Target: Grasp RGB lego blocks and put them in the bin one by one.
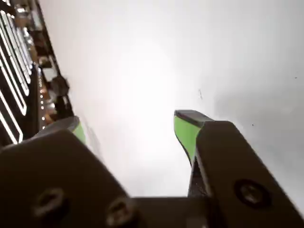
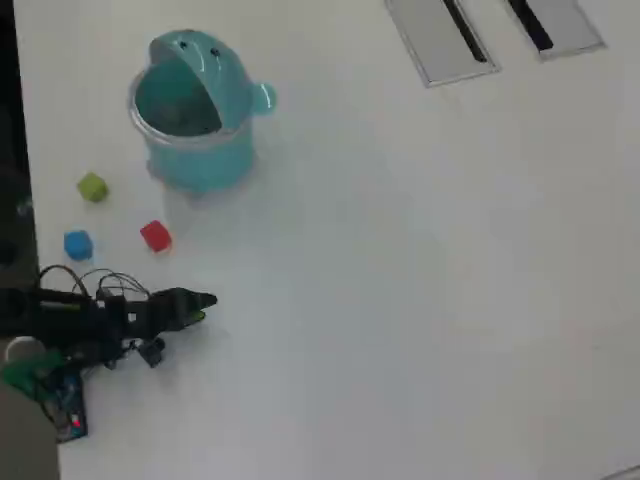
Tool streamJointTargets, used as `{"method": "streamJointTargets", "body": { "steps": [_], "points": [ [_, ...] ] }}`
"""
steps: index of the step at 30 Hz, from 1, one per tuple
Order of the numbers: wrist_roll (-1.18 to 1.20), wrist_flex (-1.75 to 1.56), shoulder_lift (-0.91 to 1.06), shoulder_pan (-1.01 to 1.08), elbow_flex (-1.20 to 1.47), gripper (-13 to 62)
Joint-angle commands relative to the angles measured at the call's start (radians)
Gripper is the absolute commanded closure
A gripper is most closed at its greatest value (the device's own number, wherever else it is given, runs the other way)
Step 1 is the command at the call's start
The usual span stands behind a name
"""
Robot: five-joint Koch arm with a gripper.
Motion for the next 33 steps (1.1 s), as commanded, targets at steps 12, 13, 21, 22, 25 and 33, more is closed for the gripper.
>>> {"method": "streamJointTargets", "body": {
  "steps": [12,13,21,22,25,33],
  "points": [
    [-0.002,-0.002,0.063,0.0,0.071,14.8],
    [-0.002,-0.002,0.063,0.0,0.071,14.8],
    [-0.002,-0.002,0.063,0.0,0.071,14.9],
    [-0.002,-0.002,0.063,0.0,0.071,14.9],
    [-0.011,-0.002,0.063,-0.003,0.071,14.8],
    [-0.089,-0.058,0.064,-0.002,0.071,15.0]
  ]
}}
